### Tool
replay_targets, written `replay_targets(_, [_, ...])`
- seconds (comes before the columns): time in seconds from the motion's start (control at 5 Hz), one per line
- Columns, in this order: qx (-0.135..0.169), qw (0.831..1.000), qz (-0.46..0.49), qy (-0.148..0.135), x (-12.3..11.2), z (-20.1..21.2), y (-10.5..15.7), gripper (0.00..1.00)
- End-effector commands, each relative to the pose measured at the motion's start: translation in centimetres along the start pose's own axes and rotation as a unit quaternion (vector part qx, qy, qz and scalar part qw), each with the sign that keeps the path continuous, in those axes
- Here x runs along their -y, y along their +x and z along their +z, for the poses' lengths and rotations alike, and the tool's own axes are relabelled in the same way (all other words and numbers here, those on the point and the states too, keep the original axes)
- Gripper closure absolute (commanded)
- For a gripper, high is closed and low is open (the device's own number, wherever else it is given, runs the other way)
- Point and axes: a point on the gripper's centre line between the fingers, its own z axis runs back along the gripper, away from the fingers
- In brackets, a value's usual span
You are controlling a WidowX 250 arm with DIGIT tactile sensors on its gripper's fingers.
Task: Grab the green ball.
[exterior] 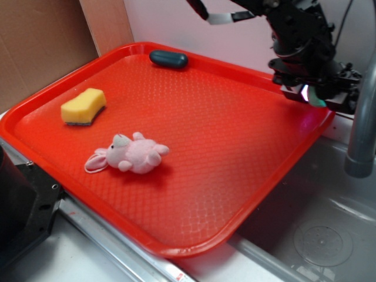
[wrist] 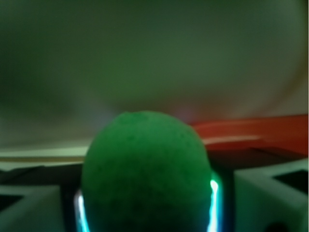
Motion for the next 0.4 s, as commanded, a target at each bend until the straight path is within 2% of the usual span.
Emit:
replay_targets(0.0, [-0.025, 0.998, 0.008, 0.058, -3.6, 6.1, -0.4, 1.0])
replay_targets(0.2, [-0.043, 0.996, 0.037, 0.07, -5.9, 9.3, -1.5, 1.0])
